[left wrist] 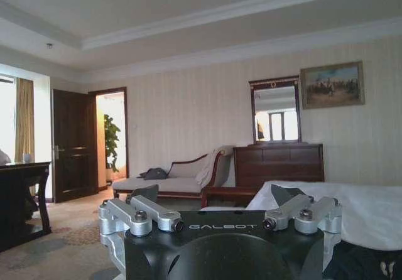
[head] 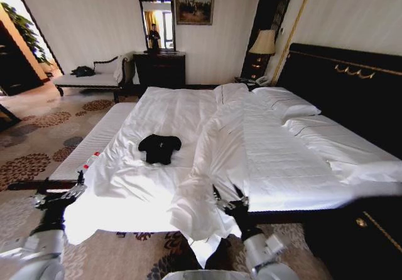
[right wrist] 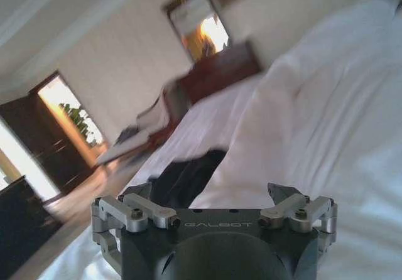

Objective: Fold the clothes on the bed.

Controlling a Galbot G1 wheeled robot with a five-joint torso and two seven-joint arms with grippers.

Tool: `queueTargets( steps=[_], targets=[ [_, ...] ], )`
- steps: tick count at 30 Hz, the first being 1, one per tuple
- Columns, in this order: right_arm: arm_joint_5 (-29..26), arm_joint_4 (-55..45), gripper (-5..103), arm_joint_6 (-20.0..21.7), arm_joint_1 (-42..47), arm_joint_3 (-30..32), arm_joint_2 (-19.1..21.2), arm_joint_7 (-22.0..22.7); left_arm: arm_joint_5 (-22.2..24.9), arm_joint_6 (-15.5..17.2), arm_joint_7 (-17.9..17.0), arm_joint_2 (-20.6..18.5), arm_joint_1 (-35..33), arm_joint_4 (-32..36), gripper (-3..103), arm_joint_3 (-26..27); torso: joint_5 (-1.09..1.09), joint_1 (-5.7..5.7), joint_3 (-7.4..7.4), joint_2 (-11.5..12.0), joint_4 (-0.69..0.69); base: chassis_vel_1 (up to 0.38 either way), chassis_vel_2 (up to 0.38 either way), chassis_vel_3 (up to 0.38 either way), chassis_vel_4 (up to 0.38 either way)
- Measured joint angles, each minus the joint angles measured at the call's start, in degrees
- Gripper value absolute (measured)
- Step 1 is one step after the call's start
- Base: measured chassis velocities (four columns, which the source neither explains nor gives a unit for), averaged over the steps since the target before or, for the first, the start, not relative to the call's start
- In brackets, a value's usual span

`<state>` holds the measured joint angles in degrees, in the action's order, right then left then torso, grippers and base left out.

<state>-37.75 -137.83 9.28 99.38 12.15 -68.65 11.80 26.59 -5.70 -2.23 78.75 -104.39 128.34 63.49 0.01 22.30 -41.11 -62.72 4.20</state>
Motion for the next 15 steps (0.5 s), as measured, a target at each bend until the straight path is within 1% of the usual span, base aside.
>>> queueTargets(
  steps=[1,3,6,7,8,10,12,13,15],
  targets=[
    [0.0,0.0,100,0.0,0.0,0.0,0.0,0.0,0.0,0.0,0.0,0.0,0.0,0.0,100,0.0,0.00,0.00,0.00,0.0,0.00,0.000,0.000,0.000,0.000],
    [-7.4,-1.1,100,5.0,-4.0,-2.6,3.3,4.1,-1.0,0.1,0.0,0.4,-0.2,-0.3,100,-0.4,0.01,0.00,0.00,0.0,0.01,0.000,0.000,0.000,0.000],
    [-16.0,-1.7,100,11.2,-10.7,-5.8,7.0,10.3,-1.9,0.7,-0.1,0.6,0.1,-0.9,100,-1.0,0.00,0.00,0.00,0.0,-0.01,0.000,0.000,0.000,0.000],
    [-16.0,-1.7,100,11.2,-10.7,-5.8,7.0,10.3,-1.9,0.7,-0.1,0.6,0.1,-0.9,100,-1.0,0.00,0.00,0.00,0.0,-0.01,0.000,0.000,0.000,0.000],
    [-19.3,-1.7,100,13.7,-13.2,-6.8,7.7,12.8,-2.1,0.9,-0.2,0.6,0.3,-1.3,100,-1.1,-0.02,0.00,-0.01,0.0,0.01,0.000,0.000,0.000,0.000],
    [-25.4,-1.2,100,17.6,-18.4,-8.4,8.4,17.4,-2.5,1.2,-0.4,0.6,0.7,-2.1,100,-1.5,-0.02,0.00,0.00,0.0,0.00,0.000,0.000,0.000,0.000],
    [-29.9,0.7,100,20.8,-22.6,-9.8,8.9,20.5,-2.8,1.3,-0.5,0.7,1.0,-2.9,100,-1.9,-0.01,0.00,0.00,0.0,0.01,0.000,0.000,0.000,0.000],
    [-29.9,0.7,100,20.8,-22.6,-9.8,8.9,20.5,-2.8,1.3,-0.5,0.7,1.0,-2.9,100,-1.9,-0.01,0.00,0.00,0.0,0.01,0.000,0.000,0.000,0.000],
    [-34.3,3.0,100,23.5,-27.5,-11.7,9.2,24.5,-3.1,1.3,-0.6,0.8,1.3,-3.7,100,-2.2,-0.02,0.00,-0.01,0.0,0.01,0.000,0.000,0.000,0.000]
  ],
)
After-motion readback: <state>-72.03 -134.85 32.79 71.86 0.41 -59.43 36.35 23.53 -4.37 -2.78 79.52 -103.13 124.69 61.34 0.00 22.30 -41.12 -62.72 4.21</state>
